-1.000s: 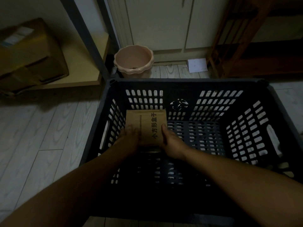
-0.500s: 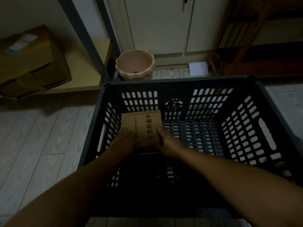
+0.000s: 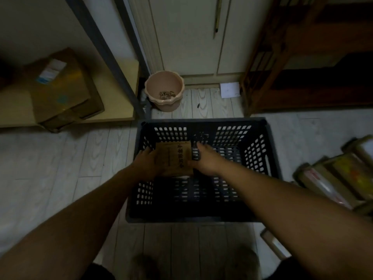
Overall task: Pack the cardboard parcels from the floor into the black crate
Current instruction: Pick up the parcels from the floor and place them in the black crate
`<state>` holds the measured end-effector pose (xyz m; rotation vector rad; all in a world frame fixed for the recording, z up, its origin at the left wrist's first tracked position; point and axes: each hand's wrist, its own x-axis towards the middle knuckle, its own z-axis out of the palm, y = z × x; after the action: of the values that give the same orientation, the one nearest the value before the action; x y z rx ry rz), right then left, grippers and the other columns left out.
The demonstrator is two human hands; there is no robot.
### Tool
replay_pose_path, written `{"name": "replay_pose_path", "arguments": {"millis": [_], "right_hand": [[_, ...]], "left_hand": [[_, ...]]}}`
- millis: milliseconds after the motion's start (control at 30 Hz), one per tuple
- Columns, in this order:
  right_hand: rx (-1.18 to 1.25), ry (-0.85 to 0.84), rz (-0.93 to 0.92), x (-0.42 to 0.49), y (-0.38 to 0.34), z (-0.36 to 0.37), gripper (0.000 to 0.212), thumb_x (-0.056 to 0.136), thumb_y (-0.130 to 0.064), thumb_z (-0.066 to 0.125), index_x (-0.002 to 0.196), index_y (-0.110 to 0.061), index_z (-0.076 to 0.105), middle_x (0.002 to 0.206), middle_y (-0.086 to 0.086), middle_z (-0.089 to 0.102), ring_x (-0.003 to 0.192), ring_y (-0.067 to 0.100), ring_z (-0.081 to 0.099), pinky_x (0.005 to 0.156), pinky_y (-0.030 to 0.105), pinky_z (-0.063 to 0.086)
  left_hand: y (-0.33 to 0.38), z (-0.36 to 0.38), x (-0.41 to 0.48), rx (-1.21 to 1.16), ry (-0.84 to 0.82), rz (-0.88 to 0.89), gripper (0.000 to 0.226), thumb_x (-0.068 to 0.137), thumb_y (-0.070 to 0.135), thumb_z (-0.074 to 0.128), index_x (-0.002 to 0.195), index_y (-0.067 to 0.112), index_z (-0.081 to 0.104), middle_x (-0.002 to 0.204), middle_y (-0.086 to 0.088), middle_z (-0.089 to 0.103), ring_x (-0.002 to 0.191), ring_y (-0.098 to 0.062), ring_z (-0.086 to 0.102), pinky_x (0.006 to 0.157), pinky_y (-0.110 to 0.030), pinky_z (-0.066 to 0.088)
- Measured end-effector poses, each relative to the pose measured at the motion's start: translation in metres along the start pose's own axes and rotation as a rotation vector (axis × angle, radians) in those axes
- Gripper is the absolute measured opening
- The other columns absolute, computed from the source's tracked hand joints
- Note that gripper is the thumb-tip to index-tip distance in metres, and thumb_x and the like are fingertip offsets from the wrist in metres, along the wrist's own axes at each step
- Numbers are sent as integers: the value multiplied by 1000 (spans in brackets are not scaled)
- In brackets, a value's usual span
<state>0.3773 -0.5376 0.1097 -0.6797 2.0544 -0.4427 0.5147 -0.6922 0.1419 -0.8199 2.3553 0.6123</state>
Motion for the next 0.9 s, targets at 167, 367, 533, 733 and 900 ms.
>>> {"name": "replay_pose_path", "arguments": {"millis": [167,367,533,733,900], "right_hand": [[-58,-29,-9,-151,-76,-106,81,90,-48,57,152,-17,16,156,11,18,141,28,26,115,32,25],[-94,25,-51,-308,-141,-192,80,86,-56,55,150,-17,26,153,9,28,134,27,38,110,35,35],[-178,199,-90,-413,-151,-220,78,92,-51,52,153,-17,16,160,7,14,144,28,22,113,35,25],[-194,483,-145,-541,-127,-226,75,91,-48,54,152,-22,18,160,2,17,146,20,16,117,35,19],[-238,635,-57,-658,-81,-236,75,92,-50,53,152,-28,15,160,-1,14,147,18,12,118,37,19]], "left_hand": [[60,-108,-149,-116,0,-18,67,88,36,59,146,20,29,151,-14,27,137,-32,27,113,-42,24],[120,-200,-305,-161,57,-63,68,93,36,53,149,18,19,154,-17,20,142,-31,19,113,-37,20],[155,-230,-391,-201,172,-20,71,91,35,57,149,17,21,156,-10,20,143,-28,20,114,-38,21],[224,-245,-462,-128,270,216,81,87,47,58,151,23,15,159,-7,11,144,-28,18,118,-40,19],[304,-231,-528,-108,213,446,79,90,41,57,151,22,11,160,-8,4,146,-25,10,117,-34,13]]}}
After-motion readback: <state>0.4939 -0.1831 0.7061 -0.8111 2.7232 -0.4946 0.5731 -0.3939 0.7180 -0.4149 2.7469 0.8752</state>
